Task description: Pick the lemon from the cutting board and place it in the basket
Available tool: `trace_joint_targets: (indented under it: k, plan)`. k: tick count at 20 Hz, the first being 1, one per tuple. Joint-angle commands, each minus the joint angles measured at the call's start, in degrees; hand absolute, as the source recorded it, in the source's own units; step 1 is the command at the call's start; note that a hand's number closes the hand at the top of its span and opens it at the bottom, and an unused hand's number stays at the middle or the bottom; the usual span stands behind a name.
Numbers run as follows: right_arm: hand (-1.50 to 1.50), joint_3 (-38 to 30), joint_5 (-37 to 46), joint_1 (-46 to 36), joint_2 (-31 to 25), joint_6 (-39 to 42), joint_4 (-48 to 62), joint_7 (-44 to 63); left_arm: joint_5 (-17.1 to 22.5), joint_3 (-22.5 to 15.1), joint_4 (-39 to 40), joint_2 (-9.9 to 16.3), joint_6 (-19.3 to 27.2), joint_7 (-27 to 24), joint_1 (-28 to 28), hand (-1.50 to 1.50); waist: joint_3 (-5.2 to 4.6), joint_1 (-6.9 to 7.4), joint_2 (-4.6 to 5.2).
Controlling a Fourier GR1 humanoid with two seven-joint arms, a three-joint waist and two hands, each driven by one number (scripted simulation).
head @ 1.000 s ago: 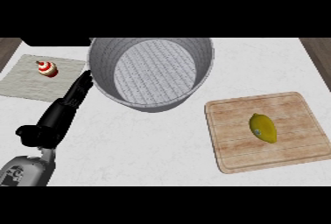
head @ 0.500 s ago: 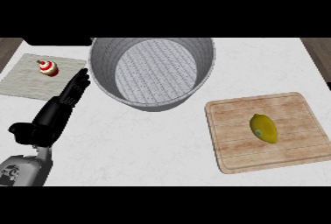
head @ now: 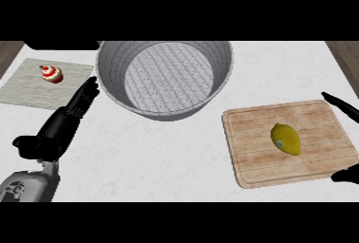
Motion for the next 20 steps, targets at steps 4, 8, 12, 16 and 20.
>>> trace_joint_targets:
  k: [4,8,12,16,20]
  plan:
    - [-1.5,0.0,3.7,-4.9,3.1,-0.7,6.5,-4.8,-4.6,0.3,3.6,-4.1,0.4,-1.1,-1.9,0.0,-0.02,-0.03,0.03]
    - [-1.5,-1.7,3.1,-0.7,4.0,0.0,4.1,-8.1,-1.7,3.6,0.6,-2.6,-3.0,5.0,-5.1,0.0,-0.01,-0.21,-0.04]
    - [-1.5,-3.4,1.3,4.1,3.9,4.6,-7.5,-1.7,-4.3,4.1,1.0,-4.2,-2.7,1.0,-1.5,0.0,-0.04,-0.44,-0.09]
    - [-1.5,-1.5,6.4,2.4,6.2,2.1,-4.7,-1.9,-4.3,4.6,-2.4,-4.4,-4.5,0.1,2.8,0.0,-0.03,-0.06,-0.07]
    - [-1.5,0.3,9.9,0.1,8.1,0.8,-5.3,1.9,-2.9,6.9,-1.7,-3.9,-6.4,2.6,-0.5,0.0,-0.03,-0.07,-0.03]
